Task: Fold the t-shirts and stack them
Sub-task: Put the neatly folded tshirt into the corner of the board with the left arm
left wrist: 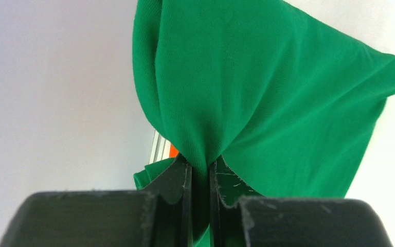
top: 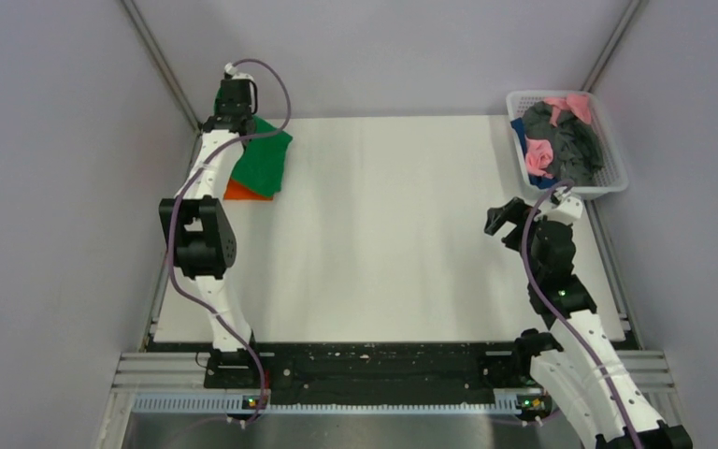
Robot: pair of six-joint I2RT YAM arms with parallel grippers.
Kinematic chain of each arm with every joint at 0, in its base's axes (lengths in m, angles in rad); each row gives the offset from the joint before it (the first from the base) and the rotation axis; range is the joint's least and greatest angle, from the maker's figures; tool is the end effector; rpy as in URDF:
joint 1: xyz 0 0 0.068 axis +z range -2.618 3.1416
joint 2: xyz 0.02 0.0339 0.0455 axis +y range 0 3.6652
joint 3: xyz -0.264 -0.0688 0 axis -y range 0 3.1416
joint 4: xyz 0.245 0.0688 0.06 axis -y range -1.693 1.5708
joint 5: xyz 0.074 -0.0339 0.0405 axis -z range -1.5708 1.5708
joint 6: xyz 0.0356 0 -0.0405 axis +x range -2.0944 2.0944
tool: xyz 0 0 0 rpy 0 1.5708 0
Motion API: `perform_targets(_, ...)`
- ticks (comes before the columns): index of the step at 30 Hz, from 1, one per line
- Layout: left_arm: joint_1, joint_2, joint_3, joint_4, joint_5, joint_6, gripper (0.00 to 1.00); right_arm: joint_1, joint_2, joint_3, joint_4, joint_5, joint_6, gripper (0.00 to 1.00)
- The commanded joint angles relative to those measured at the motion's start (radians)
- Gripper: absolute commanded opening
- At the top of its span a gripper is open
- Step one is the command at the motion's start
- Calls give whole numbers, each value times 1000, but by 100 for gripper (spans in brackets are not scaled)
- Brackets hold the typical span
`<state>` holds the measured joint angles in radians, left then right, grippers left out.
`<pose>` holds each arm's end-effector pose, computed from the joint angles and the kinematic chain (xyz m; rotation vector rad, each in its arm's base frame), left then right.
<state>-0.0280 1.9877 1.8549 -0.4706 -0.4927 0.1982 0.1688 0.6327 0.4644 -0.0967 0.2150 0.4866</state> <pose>0.4647 0.0038 0.3221 -0.0394 2.1594 0.6321 0.1626 0.0200 0.2592 0.4390 1.7844 0.2637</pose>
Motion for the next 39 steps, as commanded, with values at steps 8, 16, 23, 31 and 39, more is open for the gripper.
perform_targets(8, 127, 119, 25, 59, 122, -124, 0, -6, 38, 0, 49, 14, 15, 99)
perform_targets(16, 202, 120, 55, 54, 43, -320, 99, -6, 48, 21, 41, 5, 13, 99)
perform_targets(23, 206, -6, -33, 77, 84, -467, 99, -7, 1, 23, 5, 3, 8, 99)
perform_targets(31, 187, -272, -333, 219, 409, -644, 99, -7, 7, 50, -76, -22, 30, 99)
perform_targets(39, 116, -407, -509, 461, 756, -649, 99, -7, -7, 62, -112, -61, 37, 99)
